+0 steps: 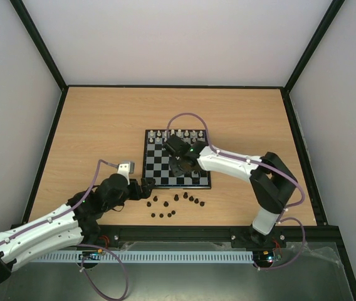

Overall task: Set up the chess pieces on the board
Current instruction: Place the chess piece on the chessboard, then pick up the chess piece at the center of the board.

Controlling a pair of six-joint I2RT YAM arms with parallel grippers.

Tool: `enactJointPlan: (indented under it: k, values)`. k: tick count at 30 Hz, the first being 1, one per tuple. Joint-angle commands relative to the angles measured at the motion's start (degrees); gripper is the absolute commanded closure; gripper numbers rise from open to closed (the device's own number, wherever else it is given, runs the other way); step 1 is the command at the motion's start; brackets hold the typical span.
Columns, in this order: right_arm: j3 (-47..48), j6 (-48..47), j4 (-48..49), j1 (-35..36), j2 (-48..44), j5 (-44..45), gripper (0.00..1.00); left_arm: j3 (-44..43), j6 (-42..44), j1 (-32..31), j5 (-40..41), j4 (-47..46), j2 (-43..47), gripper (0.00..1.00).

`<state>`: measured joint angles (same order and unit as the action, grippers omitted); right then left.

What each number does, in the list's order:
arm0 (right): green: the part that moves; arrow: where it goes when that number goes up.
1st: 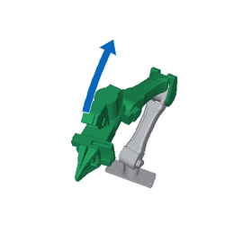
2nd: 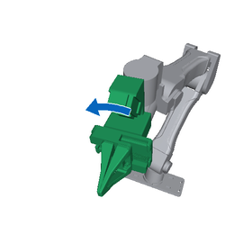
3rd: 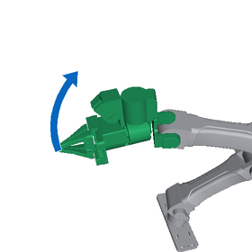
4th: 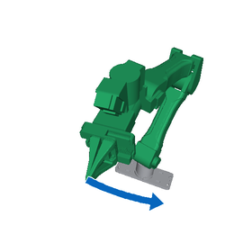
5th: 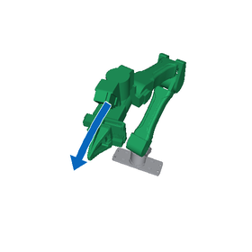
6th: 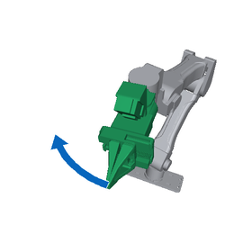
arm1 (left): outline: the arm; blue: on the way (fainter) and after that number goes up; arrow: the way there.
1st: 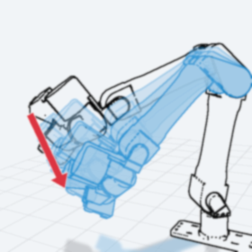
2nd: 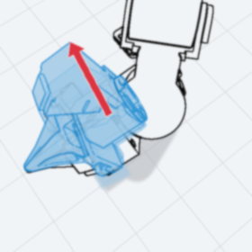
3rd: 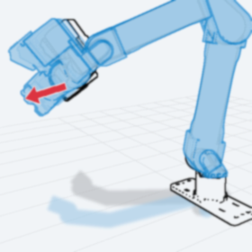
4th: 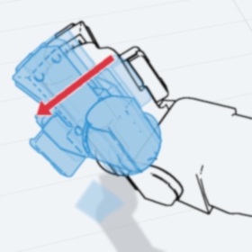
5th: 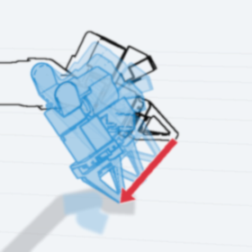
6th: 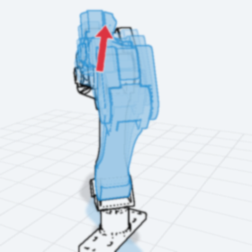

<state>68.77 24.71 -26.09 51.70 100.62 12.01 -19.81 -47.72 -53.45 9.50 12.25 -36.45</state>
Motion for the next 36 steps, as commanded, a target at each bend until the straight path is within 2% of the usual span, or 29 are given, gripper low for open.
enactJointPlan:
  k: [1,4,7,9,20,22,27,30,32,36]
  values:
    - [-0.88,-0.26,-3.52,-0.15,-6.49,-1.42,0.73,-0.88,0.62,-0.29,0.78,-1.23,-0.09,0.01]
    - [-1.73,-0.32,-3.52,0.09,-10.85,-3.38,0.60,-1.21,0.62,-0.25,1.34,-0.56,0.04,0.00]
    - [-3.59,0.18,-3.59,1.22,-15.30,-4.63,0.31,-1.41,0.62,-0.25,1.81,0.07,0.28,0.01]
    - [-5.18,0.66,-3.60,2.26,-18.32,-4.92,0.01,-1.54,0.59,-0.25,1.97,0.35,0.38,0.01]
    - [-14.86,8.72,-3.61,14.55,-28.84,-1.75,0.01,-1.99,0.53,-0.30,2.19,1.06,0.71,0.01]
    - [-16.48,10.74,-3.25,17.01,-29.26,-0.54,0.09,-1.91,0.46,-0.25,2.19,1.13,0.84,0.00]
    - [-18.96,15.18,-2.06,22.28,-26.77,2.38,0.42,-1.49,0.13,-0.28,2.02,0.96,1.53,0.01]
    - [-19.51,16.02,-0.43,23.40,-24.00,2.28,0.57,-1.32,-0.13,-0.26,1.76,0.85,1.93,0.00]
    - [-19.84,16.18,1.21,23.76,-22.30,1.50,0.64,-1.21,-0.18,-0.25,1.67,0.95,2.22,0.01]
    - [-19.90,16.01,4.21,24.14,-18.85,0.12,0.67,-0.99,-0.42,-0.25,1.62,1.23,2.99,0.00]
